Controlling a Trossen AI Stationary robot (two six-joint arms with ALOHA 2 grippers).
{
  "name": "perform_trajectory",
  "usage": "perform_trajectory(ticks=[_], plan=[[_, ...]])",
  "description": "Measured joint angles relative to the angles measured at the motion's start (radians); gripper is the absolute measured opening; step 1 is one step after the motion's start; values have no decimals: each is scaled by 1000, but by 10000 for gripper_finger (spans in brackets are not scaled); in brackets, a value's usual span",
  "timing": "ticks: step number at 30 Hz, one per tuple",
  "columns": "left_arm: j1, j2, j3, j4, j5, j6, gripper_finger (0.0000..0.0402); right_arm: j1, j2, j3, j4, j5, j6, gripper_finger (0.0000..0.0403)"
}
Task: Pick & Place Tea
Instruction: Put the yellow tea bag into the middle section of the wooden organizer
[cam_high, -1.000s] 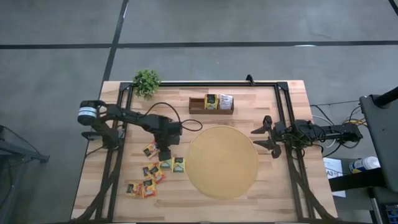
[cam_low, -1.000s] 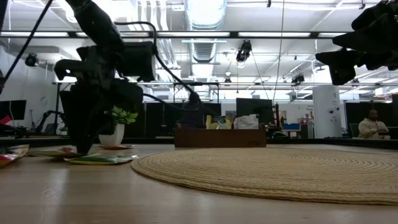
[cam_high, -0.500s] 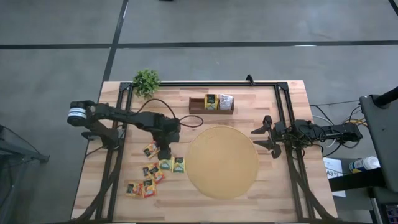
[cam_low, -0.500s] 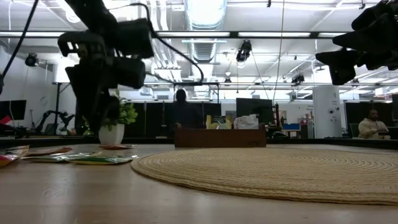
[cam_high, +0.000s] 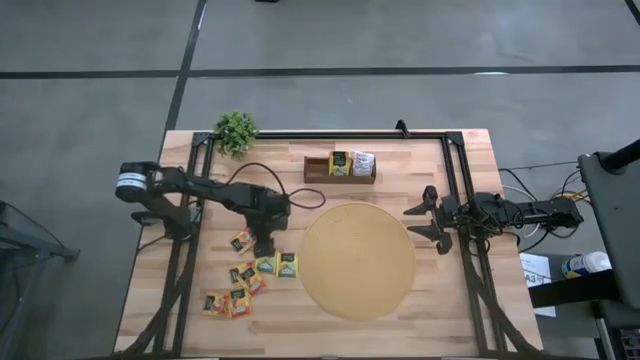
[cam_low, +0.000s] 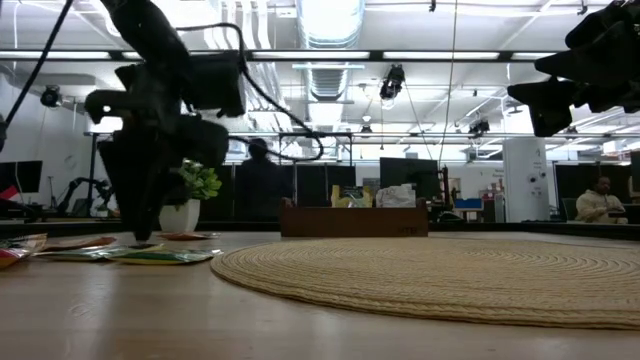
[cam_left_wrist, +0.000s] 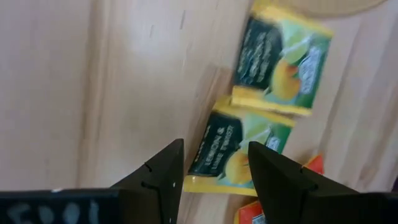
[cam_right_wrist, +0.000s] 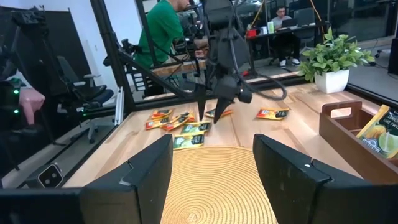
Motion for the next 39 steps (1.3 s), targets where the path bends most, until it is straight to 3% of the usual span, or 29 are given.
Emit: perform_trajectory(ticks=[19,24,30,39], plan=[[-6,28,-80,115,71,-28,170,0,0,0,0,1,1,221],[-12,29,-87,128,54,-26,124,0,0,0,0,0,1,221],[-13,30,-89,150,43,-25,15,0,0,0,0,1,1,221],[-14,9,-91,154,49,-27,0,0,0,0,0,1,1,221]])
